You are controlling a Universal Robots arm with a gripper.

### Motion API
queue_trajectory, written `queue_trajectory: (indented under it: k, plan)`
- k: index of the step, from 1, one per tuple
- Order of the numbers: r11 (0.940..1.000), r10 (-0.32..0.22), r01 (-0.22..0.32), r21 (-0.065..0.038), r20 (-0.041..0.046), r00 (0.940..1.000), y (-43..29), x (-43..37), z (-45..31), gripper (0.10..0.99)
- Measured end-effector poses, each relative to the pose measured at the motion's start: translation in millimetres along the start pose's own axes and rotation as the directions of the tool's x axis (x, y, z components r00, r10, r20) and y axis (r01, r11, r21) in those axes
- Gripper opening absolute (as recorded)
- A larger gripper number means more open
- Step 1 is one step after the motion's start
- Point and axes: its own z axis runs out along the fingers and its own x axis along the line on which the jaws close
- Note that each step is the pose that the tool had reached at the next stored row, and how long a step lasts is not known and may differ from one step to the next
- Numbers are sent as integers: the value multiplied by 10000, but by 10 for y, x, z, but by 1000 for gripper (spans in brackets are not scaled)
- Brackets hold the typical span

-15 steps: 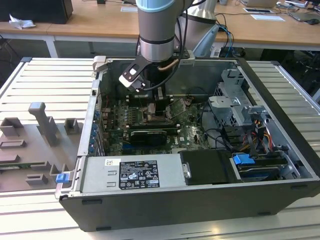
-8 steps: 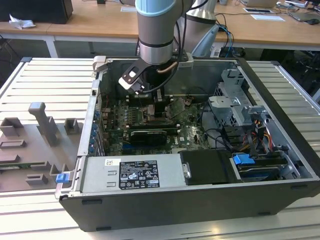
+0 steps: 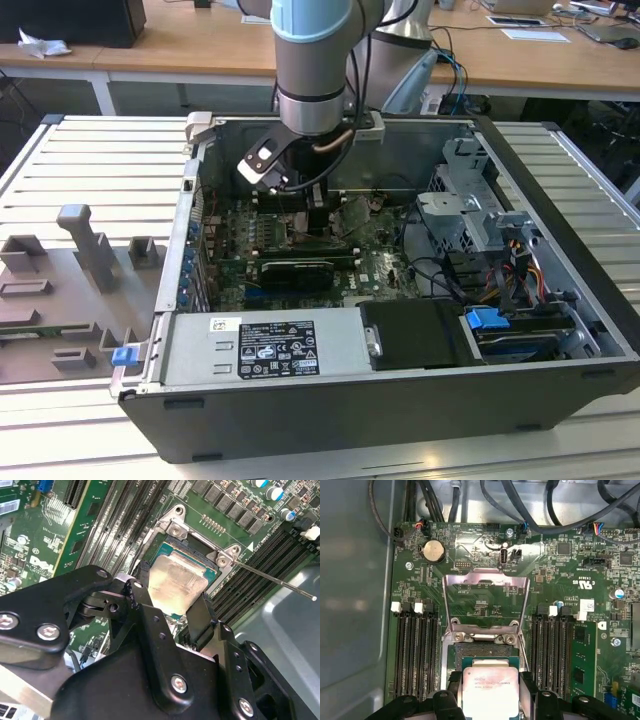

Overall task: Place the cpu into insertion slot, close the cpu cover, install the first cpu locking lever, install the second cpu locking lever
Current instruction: 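Place the cpu into insertion slot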

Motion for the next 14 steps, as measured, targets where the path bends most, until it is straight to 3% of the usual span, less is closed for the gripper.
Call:
queue_trajectory:
  k: [3, 14]
  plan:
    - [9994, 354, -354, 19, 23, 9994, -4, 4, 49, 537]
    - [9993, 364, -365, 81, 24, 9993, 21, 43, 124, 537]
